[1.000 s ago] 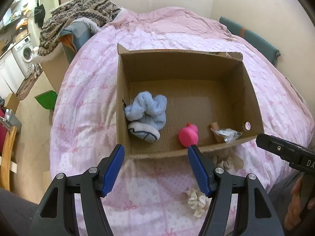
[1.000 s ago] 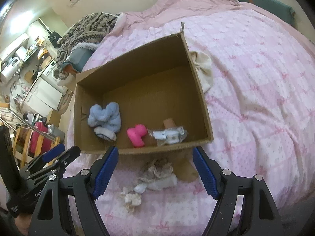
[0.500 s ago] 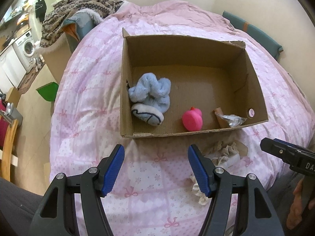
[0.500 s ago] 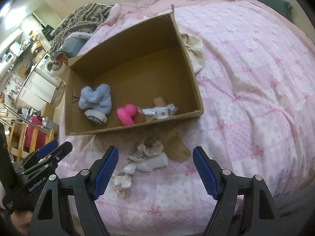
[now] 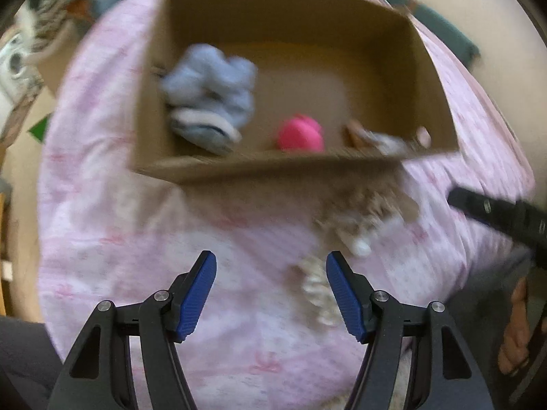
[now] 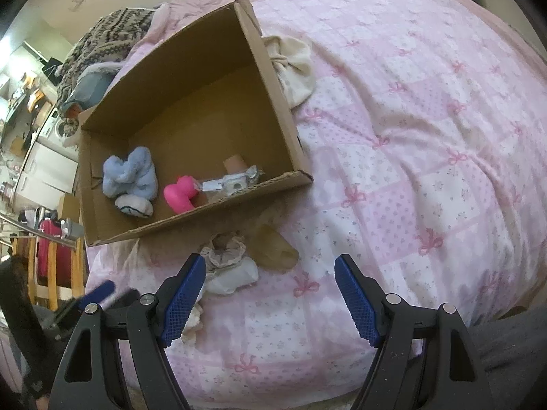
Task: Organize soft objects
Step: 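Grasp the white crumpled cloth with the left gripper while the right grasps the white sock, then carry the white cloth and white sock over the box with both grippers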
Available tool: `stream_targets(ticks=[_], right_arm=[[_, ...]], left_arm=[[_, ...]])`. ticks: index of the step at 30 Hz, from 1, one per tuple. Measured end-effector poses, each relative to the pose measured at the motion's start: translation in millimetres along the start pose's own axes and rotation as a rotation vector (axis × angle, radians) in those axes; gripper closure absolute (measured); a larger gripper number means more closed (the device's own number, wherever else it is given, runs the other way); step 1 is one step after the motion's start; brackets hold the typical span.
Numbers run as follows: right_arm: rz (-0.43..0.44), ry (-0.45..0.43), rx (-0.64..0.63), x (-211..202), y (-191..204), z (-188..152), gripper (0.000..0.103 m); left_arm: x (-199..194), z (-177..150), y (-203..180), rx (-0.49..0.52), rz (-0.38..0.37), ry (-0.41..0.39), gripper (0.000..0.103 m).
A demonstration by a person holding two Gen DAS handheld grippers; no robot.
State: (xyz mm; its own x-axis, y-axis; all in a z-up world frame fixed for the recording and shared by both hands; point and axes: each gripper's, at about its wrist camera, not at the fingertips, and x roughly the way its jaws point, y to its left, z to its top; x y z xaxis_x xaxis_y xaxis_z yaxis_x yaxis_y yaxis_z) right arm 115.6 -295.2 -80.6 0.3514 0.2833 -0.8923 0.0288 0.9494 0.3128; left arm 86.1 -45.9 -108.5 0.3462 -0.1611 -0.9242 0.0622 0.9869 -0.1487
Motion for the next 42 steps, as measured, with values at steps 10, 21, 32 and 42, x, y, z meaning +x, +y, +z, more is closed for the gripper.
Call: stream_targets(ticks=[10,21,32,42], right_arm=[[-0.009,0.006,0.018,2,-5,1,0.021],[-0.013,0.013,0.017,4,-5,1,0.021],[-0.006,0.011,0.028,6,-6,2,0.021],[-0.006,0.012,0.022,6,-5,3,0.021]], left_arm=[[43,-11,-40,0.106,-0.038,0.108,0.039],[46,-16,-39,0.128,-0.044,0.122,0.089],[-25,-8,-1,0.031,-0.056,0.017,0.091],[-77,23,41,-0.011,-0.013,-0.079,0.091]])
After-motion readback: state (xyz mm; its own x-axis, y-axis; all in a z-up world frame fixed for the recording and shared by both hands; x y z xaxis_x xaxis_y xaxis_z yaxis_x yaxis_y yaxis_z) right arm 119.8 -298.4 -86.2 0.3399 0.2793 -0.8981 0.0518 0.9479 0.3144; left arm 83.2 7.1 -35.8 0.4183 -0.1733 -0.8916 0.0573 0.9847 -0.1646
